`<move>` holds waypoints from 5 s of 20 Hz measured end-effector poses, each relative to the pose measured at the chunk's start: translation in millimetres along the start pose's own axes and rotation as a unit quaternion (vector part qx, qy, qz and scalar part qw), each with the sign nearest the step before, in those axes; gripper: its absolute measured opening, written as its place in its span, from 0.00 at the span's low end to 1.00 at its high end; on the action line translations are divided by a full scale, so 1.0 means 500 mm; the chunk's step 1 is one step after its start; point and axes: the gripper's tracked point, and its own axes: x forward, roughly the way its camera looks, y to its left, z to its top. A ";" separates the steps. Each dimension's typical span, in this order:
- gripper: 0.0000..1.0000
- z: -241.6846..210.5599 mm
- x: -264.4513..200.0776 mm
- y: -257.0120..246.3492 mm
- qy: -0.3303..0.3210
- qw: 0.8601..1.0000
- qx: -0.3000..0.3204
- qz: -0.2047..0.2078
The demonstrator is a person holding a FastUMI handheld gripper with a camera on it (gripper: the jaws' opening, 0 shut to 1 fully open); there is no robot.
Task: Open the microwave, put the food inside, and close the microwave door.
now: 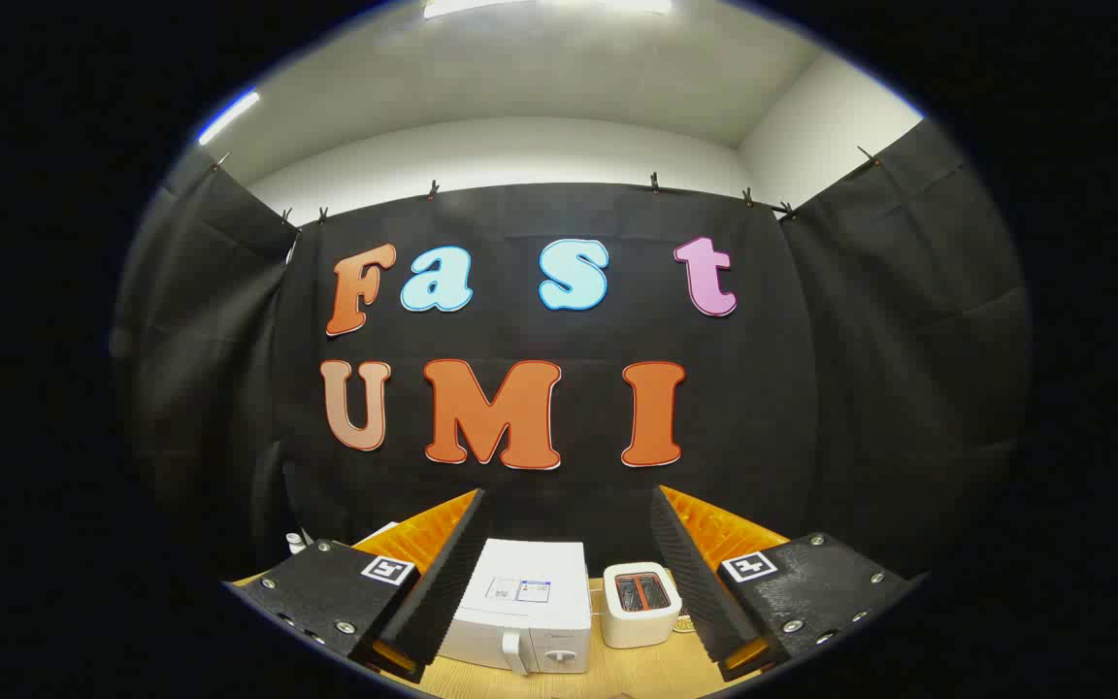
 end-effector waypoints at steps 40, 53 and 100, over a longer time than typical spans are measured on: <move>0.99 -0.138 -0.011 0.081 0.093 0.995 0.013 0.027; 0.99 -0.390 0.007 0.176 0.226 0.973 0.046 0.016; 0.10 -0.771 0.060 0.163 0.337 0.941 -0.008 -0.024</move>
